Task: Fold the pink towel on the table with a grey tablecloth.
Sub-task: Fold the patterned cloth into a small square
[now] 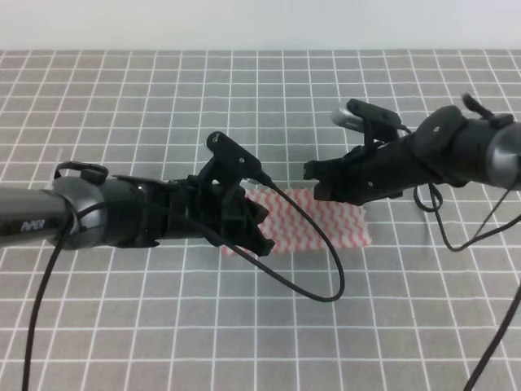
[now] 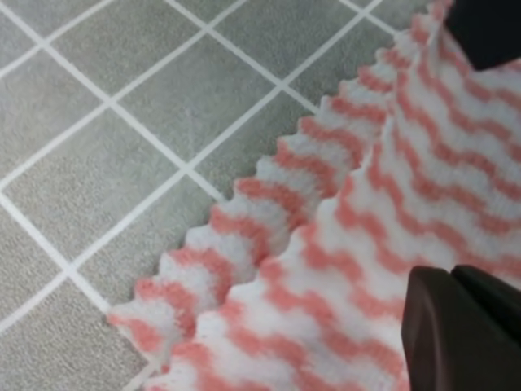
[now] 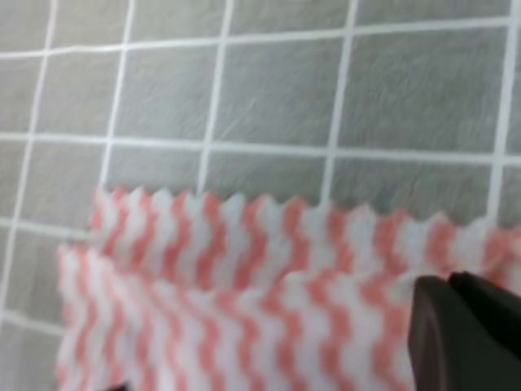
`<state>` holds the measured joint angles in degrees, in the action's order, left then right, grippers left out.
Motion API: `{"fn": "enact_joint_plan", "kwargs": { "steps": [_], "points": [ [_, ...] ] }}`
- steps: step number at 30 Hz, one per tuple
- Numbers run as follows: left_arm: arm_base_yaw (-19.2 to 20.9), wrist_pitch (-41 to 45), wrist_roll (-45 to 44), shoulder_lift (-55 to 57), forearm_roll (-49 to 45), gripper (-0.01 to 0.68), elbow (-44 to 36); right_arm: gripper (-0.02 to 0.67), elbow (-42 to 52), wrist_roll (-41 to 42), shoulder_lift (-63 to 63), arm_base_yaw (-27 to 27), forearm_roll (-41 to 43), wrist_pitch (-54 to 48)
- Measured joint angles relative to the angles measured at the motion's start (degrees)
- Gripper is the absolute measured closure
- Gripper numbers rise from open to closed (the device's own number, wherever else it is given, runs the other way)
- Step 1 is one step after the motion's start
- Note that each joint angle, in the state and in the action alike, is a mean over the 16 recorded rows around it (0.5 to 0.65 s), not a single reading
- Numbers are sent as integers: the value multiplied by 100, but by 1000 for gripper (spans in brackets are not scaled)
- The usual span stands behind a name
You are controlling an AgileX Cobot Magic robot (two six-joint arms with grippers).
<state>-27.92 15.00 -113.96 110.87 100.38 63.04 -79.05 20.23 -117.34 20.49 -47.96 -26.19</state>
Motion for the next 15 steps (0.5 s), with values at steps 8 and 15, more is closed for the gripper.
{"fn": "enact_joint_plan", "kwargs": {
  "steps": [8, 15],
  "points": [
    [1, -45, -8, -22, 0, 676, 0, 665, -246, -15, -331, -86, 27, 102],
    [12, -200, 239, -179, 12, 676, -1, 665, -471, -31, -373, -157, 153, -159]
  ]
}}
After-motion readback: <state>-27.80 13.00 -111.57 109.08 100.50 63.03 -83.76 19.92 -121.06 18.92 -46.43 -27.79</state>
